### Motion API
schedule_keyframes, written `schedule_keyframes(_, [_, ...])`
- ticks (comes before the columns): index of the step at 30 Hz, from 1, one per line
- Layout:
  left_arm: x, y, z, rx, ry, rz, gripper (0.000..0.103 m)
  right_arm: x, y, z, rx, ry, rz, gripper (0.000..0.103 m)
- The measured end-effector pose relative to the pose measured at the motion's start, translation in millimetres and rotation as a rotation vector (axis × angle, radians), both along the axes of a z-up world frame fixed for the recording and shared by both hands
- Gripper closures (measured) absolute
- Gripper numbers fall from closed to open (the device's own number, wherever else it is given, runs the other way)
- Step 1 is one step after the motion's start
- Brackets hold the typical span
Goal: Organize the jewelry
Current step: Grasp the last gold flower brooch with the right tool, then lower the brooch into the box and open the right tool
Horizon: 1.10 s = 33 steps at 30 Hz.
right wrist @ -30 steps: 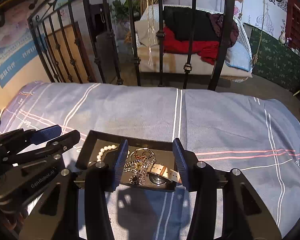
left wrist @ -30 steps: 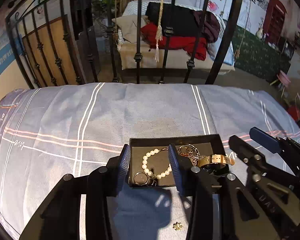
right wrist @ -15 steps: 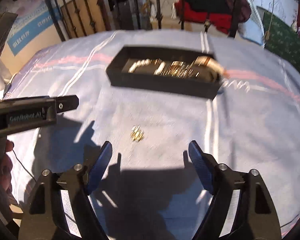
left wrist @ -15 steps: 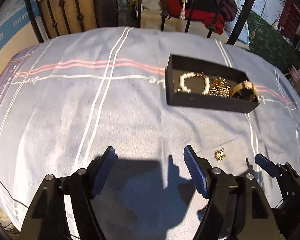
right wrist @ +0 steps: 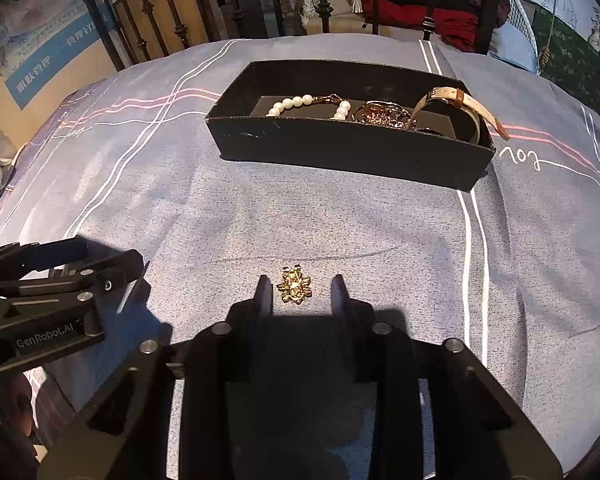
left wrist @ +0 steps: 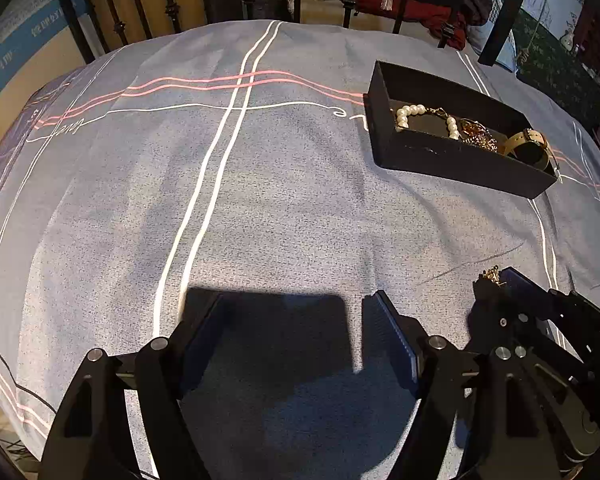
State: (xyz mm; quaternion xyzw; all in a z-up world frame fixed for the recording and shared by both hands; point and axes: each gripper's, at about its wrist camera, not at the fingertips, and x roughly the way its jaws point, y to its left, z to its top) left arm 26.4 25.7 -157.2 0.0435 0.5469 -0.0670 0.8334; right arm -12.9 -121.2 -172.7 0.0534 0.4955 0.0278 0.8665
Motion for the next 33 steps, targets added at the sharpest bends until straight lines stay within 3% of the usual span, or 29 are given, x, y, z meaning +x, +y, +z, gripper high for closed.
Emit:
schedule_keyframes(1, [0, -1, 0, 0.003, -0.001, -0.003, 0.031, 0, -1, 0, -0.006, -0.002, -0.002, 0.084])
schedule_keyframes(10, [-3, -24, 10, -0.018, -0.012, -0.036, 0.031, -10, -17, 18, 0.020, -0.039, -0.035, 0.085])
schedule_keyframes(19, [35, -68, 82, -0.054, -0.162, -0.085, 0.031, 35, -59, 100, -0.018, -0.188, -0.095, 0.085])
schedule_keyframes(23, [53, -79, 100, -0.047, -0.203, -0.092, 0.031, 61, -68, 117, -0.035, -0.217, -0.097, 0.085])
schedule_keyframes(33, [77, -87, 89, -0.022, -0.192, -0.082, 0.031, 102, -72, 92, -0.052, -0.149, -0.102, 0.084])
